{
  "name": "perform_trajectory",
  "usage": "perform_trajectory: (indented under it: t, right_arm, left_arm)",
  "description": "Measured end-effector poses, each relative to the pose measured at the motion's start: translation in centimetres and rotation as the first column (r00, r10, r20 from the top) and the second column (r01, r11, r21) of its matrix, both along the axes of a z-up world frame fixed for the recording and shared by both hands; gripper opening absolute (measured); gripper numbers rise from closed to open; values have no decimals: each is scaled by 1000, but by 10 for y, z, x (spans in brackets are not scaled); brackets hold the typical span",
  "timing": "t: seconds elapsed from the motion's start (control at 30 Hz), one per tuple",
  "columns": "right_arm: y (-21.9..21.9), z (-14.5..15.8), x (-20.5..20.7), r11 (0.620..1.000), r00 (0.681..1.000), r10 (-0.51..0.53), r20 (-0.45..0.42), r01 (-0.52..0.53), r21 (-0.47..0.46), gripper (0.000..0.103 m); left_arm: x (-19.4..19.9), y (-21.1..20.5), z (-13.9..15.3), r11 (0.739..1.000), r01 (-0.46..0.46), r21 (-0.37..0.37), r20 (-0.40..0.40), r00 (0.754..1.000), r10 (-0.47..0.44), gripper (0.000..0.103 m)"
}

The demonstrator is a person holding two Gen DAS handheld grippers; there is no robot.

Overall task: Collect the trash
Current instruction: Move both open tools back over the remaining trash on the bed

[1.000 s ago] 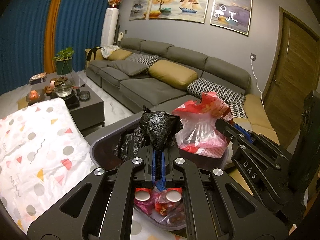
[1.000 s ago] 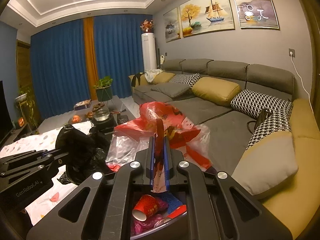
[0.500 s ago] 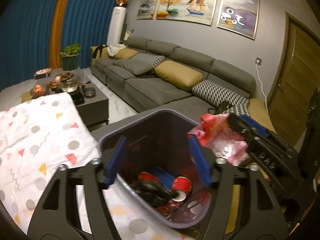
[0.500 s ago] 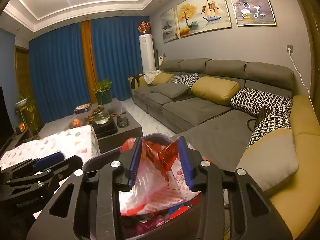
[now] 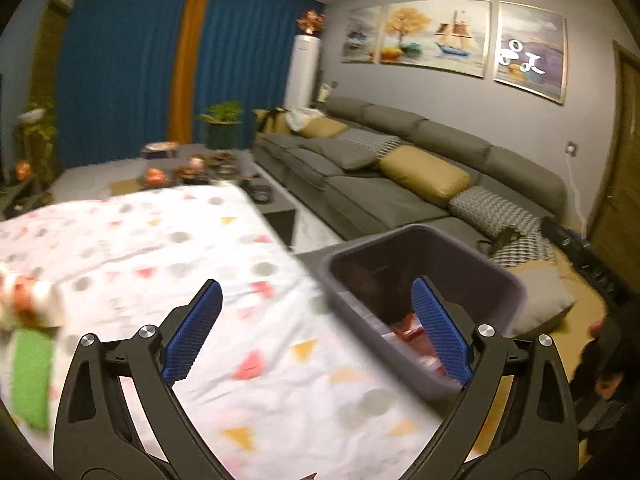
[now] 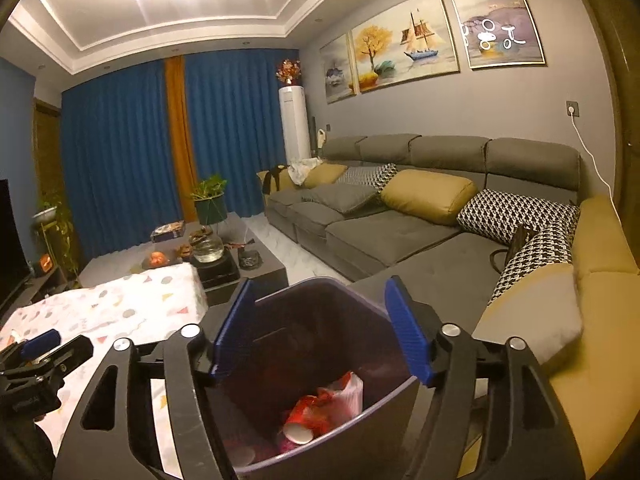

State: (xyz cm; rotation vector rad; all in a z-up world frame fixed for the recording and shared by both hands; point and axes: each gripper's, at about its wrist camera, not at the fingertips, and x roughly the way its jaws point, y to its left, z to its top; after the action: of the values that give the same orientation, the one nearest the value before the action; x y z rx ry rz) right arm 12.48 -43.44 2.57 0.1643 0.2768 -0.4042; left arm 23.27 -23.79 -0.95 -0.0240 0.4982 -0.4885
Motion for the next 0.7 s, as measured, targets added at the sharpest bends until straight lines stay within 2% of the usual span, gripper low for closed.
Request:
perform_trajectory:
  t: [0.13, 0.3, 0.5, 0.7]
  right_arm:
    - [25, 0, -8, 999, 999, 32, 3, -32, -11, 74]
    - [59, 0, -12, 996, 996, 91, 5, -91, -18, 76]
    - [114, -2, -8, 980, 980, 199, -9, -199, -10, 77]
    - [176, -14, 1, 946, 945, 323, -47, -323, 3, 77]
  left_arm:
    - [-13, 41, -1, 994, -104, 19, 15, 995, 103, 94]
    - [-29, 96, 0, 973, -229, 23, 23, 973, 229, 95]
    - [-51, 167, -1, 926, -376, 16, 29, 926, 376, 95]
    - [-69, 230, -12, 870, -492, 34, 12, 870, 492, 95]
